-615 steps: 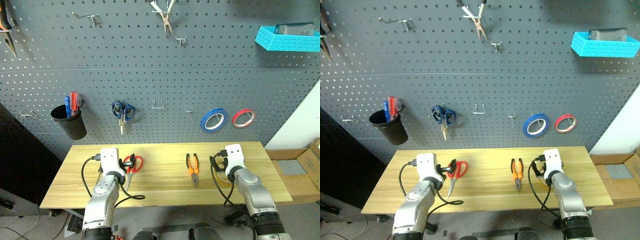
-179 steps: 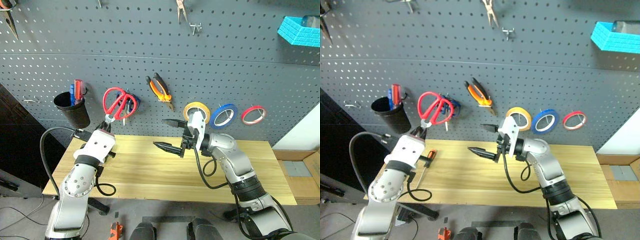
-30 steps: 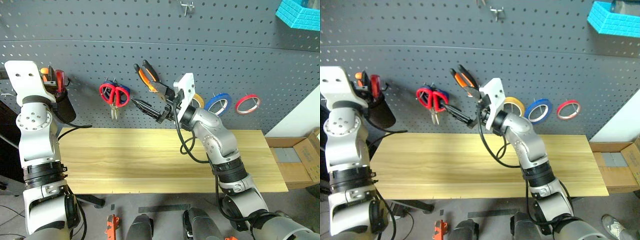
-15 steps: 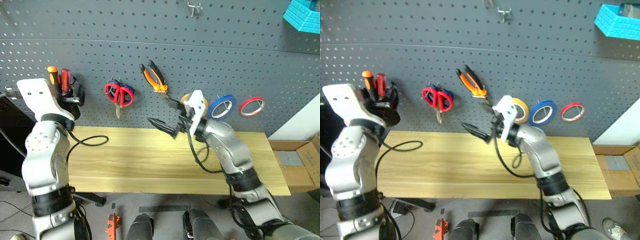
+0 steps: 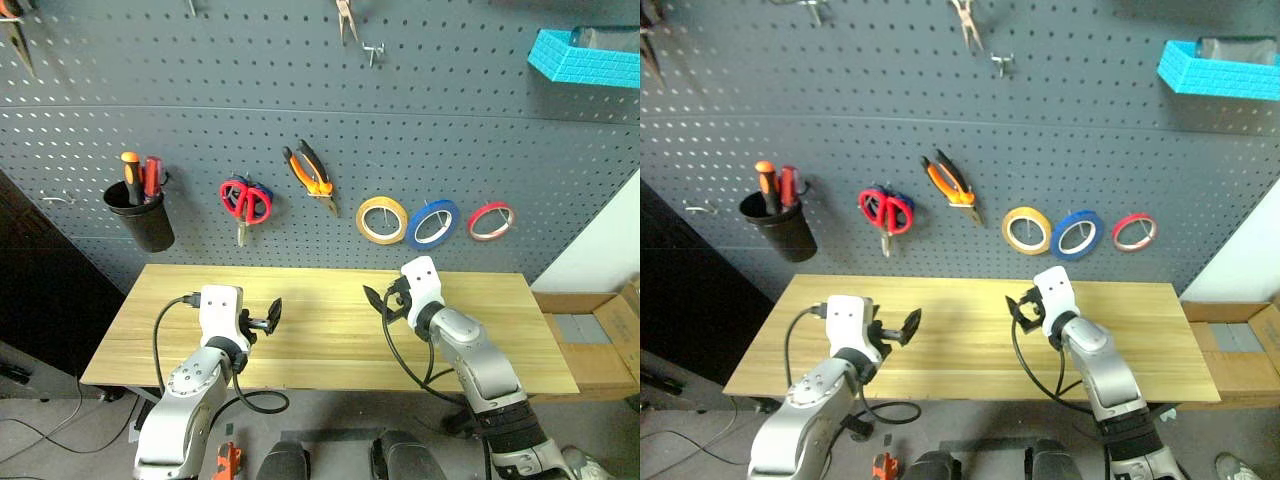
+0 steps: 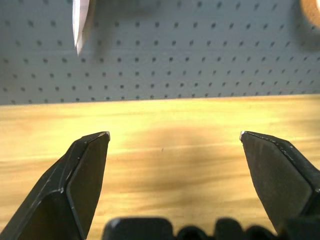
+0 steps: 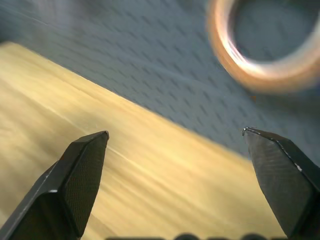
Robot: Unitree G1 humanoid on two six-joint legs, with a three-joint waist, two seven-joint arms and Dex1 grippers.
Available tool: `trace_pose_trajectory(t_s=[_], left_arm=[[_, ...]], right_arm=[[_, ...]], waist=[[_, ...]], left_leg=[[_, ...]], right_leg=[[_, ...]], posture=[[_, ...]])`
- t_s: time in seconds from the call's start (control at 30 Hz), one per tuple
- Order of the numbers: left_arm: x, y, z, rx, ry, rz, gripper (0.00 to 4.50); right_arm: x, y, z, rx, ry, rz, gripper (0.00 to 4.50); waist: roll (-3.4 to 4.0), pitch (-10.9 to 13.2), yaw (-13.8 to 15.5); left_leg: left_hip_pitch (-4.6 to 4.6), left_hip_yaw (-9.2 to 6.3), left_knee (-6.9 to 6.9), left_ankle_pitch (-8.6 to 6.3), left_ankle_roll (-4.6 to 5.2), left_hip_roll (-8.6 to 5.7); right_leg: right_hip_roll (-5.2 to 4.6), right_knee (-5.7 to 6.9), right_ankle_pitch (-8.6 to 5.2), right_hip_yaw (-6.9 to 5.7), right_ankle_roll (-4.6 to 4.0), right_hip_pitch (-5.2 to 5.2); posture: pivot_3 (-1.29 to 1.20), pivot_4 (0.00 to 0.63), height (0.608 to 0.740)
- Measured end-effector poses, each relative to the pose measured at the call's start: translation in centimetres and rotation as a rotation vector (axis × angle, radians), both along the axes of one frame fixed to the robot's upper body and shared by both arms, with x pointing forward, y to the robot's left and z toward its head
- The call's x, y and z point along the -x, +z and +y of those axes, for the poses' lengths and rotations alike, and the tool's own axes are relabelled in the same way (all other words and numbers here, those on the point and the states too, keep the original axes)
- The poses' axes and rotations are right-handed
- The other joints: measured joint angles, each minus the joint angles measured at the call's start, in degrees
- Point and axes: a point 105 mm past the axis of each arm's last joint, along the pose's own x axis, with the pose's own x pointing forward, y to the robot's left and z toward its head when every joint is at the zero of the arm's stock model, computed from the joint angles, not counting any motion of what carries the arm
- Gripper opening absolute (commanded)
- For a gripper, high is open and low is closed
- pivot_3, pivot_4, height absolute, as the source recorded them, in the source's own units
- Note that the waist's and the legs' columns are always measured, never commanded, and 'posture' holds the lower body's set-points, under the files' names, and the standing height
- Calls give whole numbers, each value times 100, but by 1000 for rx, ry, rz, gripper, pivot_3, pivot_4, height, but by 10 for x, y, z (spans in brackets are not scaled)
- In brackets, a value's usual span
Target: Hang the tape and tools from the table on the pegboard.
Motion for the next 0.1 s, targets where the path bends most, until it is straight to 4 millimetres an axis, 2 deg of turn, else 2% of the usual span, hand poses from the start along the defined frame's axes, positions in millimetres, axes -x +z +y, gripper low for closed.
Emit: trace_pose_trajectory(t_s=[0.1], left_arm=[[-17, -6, 12, -3, 13, 11, 4493]], right_arm=[[-5, -11, -28, 20, -143, 40, 4500]], waist=[[4, -74, -17]], left_leg=[[-6, 3, 0, 7, 9, -5]], right_leg=[[0, -6, 10, 9, 12, -1]], posture=[[6, 35, 740]])
